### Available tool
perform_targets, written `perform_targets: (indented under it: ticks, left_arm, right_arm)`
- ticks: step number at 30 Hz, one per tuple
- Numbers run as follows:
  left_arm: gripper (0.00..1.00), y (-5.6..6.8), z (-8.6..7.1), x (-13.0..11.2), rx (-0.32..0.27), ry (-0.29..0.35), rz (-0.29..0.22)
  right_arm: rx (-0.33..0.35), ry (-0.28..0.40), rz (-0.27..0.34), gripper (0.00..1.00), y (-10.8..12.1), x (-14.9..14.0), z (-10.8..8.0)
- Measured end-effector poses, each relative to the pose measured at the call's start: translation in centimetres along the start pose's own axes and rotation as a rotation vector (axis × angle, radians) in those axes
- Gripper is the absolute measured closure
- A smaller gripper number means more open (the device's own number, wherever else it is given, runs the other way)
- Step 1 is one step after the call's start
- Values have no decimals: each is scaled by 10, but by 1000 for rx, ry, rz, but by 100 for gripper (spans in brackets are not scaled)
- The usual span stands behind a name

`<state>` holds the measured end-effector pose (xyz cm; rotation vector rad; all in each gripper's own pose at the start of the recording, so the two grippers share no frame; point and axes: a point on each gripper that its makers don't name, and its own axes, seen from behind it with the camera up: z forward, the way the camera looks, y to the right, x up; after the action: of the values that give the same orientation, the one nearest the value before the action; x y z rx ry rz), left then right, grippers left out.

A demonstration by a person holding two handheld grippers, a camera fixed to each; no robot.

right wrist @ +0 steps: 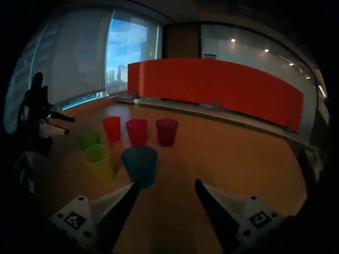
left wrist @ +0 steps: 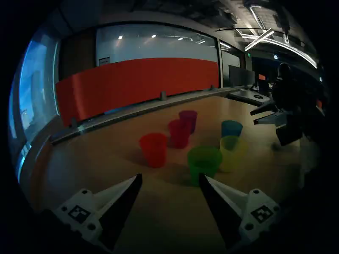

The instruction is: Pour water

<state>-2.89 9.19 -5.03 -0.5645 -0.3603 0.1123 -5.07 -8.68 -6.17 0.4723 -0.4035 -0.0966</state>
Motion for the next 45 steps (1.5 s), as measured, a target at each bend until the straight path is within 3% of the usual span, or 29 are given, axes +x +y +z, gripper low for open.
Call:
perform_targets:
  ticks: [15, 29, 35, 45]
  left_arm:
    - [1, -29, -4, 28, 163, 137, -41]
    - [1, -51, -14, 67, 332, 306, -139]
    - [2, -62, -20, 80, 404, 367, -155]
    - [2, -75, -31, 81, 484, 418, -140]
  right_arm:
    - [-209, 129, 45, 0, 32, 36, -9]
    - [-432, 258, 45, 0, 66, 70, -27]
    - [-515, 300, 72, 0, 80, 82, -38]
    - [-505, 352, 164, 0, 87, 96, -50]
